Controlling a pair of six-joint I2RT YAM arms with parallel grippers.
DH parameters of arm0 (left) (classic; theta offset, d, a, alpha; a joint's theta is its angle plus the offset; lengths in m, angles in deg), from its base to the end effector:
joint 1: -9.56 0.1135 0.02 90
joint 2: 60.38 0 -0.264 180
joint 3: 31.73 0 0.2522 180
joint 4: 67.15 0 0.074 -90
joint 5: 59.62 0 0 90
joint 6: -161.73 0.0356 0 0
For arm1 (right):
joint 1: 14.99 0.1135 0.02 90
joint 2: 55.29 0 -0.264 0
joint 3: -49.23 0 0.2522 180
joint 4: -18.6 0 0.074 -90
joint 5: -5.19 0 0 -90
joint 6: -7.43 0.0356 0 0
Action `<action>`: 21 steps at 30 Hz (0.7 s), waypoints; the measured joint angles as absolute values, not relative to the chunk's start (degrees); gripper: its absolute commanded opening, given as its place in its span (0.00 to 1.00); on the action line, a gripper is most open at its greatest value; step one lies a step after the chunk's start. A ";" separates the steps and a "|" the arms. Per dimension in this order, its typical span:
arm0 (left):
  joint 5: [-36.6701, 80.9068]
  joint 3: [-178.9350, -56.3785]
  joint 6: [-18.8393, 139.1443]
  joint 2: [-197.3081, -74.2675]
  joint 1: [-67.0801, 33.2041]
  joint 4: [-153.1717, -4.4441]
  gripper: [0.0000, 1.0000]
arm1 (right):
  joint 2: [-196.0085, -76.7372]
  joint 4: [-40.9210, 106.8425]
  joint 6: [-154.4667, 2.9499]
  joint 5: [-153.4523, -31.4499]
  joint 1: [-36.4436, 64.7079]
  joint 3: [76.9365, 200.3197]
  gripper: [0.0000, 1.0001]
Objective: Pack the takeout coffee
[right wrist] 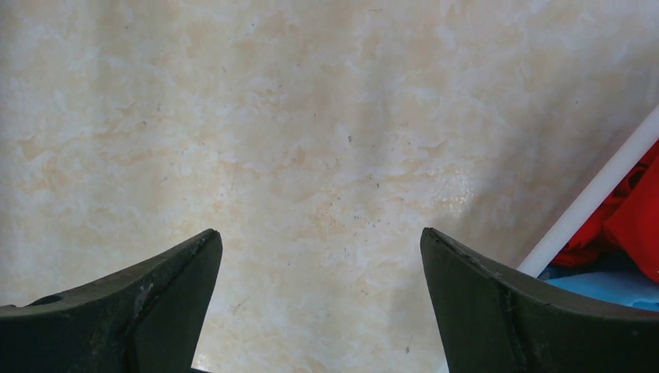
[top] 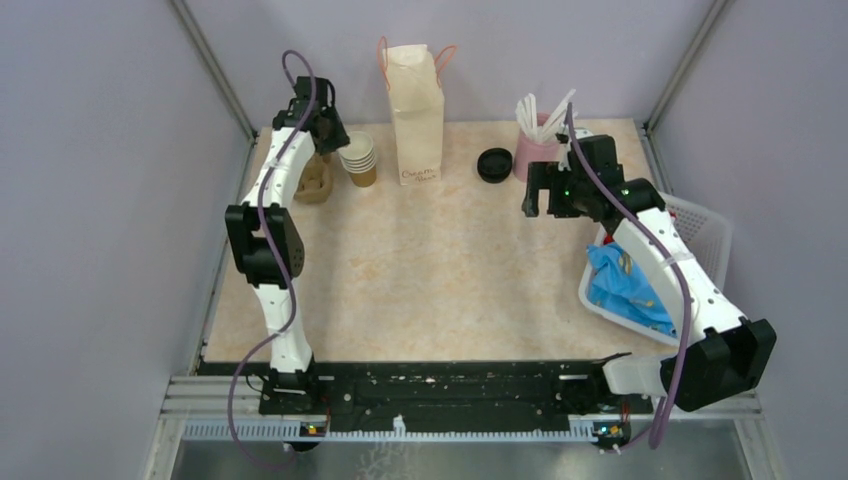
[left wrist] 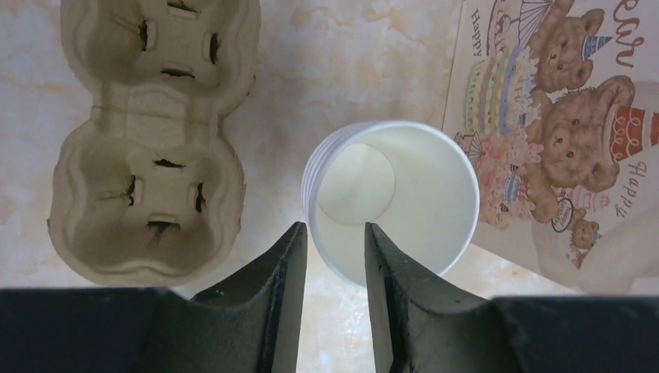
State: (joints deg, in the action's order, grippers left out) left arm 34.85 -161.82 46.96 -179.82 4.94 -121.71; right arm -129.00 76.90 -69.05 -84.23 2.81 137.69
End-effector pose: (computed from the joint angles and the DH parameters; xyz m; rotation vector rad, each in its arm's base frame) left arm 0.4752 -0.0356 0.3141 -0.4476 2.2969 -0.1642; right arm 0.2565 0.0820 0.3556 -0.0825 2.3441 0.2603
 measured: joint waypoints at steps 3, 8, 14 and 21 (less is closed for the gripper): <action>34.94 -163.42 47.26 -181.41 4.94 -121.90 0.39 | -129.79 76.33 -69.23 -84.25 2.81 137.80 0.98; 35.83 -164.31 47.42 -183.45 4.94 -122.78 0.36 | -130.08 76.07 -69.51 -84.25 2.81 137.80 0.98; 37.01 -164.53 47.83 -183.80 4.94 -123.52 0.22 | -130.08 75.13 -69.56 -84.27 2.81 137.80 0.98; 37.78 -164.75 47.83 -183.80 4.94 -123.83 0.18 | -130.08 75.13 -69.60 -84.30 2.81 137.78 0.98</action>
State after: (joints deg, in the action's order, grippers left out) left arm 37.78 -164.75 47.83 -183.80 4.94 -123.83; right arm -130.08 75.13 -69.60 -84.30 2.81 137.78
